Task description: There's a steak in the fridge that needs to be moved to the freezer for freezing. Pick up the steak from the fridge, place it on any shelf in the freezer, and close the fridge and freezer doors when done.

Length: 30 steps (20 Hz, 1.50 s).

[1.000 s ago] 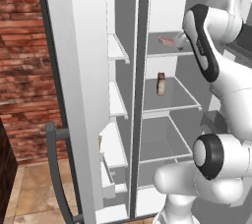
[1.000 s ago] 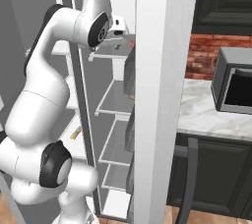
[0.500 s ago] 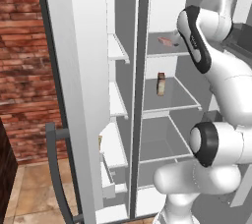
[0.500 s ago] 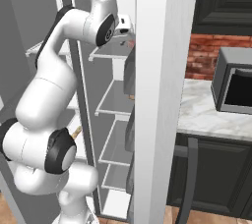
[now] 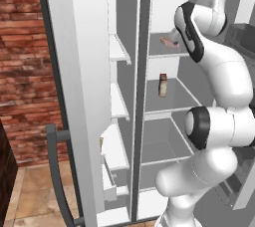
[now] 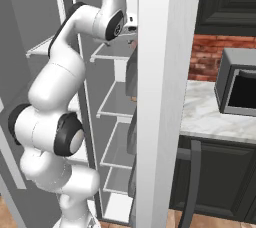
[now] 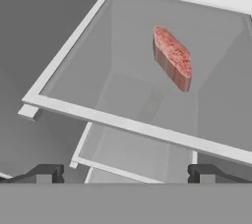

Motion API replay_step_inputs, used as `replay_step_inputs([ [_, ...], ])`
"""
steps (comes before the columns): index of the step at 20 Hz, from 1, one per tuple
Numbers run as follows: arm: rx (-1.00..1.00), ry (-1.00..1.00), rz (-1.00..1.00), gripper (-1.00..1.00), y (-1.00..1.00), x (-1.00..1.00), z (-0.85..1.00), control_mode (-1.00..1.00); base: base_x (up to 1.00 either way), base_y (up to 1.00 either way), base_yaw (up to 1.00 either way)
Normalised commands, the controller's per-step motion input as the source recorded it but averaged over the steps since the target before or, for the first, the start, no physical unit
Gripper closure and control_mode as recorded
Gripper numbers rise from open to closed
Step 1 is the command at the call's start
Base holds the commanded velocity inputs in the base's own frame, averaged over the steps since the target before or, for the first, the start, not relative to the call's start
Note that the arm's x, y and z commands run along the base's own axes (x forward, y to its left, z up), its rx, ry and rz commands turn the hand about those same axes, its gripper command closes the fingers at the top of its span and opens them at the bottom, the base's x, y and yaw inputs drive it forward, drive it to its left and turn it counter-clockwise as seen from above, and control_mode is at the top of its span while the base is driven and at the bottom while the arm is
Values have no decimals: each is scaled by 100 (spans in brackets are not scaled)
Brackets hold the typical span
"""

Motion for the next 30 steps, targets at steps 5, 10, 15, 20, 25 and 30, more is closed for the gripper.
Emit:
replay_step_inputs([
  [5,0,2,0,-100,-22,32,-14,-100,0,0,0],
  [10,0,3,0,-100,-10,31,-23,-100,0,0,0],
  [15,0,2,0,-100,-16,26,-18,-100,0,0,0],
  [20,0,8,0,-100,-4,12,-17,-100,0,0,0],
  [25,0,7,0,-100,0,15,-26,-100,0,0,0],
  [30,0,3,0,-100,-3,22,-16,-100,0,0,0],
])
